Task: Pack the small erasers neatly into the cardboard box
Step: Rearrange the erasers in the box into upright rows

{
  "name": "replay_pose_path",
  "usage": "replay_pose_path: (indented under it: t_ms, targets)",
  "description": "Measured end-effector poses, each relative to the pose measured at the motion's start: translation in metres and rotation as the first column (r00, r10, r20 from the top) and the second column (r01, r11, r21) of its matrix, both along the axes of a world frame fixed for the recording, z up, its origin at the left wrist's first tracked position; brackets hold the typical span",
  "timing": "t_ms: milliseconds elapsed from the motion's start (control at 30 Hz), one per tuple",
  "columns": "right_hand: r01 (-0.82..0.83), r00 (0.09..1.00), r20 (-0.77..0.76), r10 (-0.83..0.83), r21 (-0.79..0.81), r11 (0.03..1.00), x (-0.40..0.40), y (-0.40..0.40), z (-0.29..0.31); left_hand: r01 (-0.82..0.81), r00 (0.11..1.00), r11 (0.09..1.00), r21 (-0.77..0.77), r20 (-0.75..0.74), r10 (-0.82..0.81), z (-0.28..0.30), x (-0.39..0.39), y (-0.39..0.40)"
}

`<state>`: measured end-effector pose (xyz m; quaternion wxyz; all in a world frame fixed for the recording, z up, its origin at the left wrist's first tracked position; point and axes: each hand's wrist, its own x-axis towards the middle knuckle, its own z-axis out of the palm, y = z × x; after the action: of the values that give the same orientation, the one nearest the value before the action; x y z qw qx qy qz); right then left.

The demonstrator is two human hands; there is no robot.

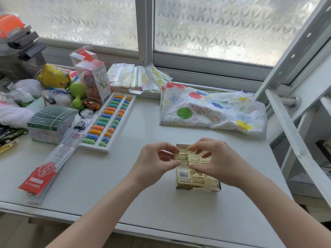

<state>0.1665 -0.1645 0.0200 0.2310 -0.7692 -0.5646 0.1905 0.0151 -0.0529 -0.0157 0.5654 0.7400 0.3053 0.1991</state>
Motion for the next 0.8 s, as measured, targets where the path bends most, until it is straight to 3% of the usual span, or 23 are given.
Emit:
replay_pose_path:
  t_ms: [100, 233, 367, 567, 800]
  targets:
    - [-0.057, 0.998, 0.028, 0.055, 0.063, 0.996, -0.008, 0.005, -0.001, 0.029, 0.999, 1.000, 0.002, 0.030, -0.029, -0.001, 0.004, -0.004]
    - [-0.073, 0.995, 0.075, 0.071, 0.027, 0.997, -0.009, 0.010, -0.013, 0.108, 0.994, 0.953, 0.284, -0.059, -0.095, -0.002, 0.003, -0.008]
    - [-0.068, 0.993, 0.090, 0.071, -0.043, 0.997, -0.009, 0.011, -0.020, 0.159, 0.982, 0.870, 0.467, -0.164, -0.092, 0.000, 0.002, -0.009]
    - [-0.050, 0.988, 0.135, 0.069, -0.142, 0.989, -0.008, 0.017, -0.020, 0.213, 0.959, 0.796, 0.567, -0.278, -0.059, 0.001, 0.006, -0.010]
    - [0.003, 0.996, 0.085, 0.006, -0.111, 0.994, -0.005, 0.020, -0.025, 0.264, 0.936, 0.717, 0.645, -0.351, -0.029, -0.001, 0.014, -0.016]
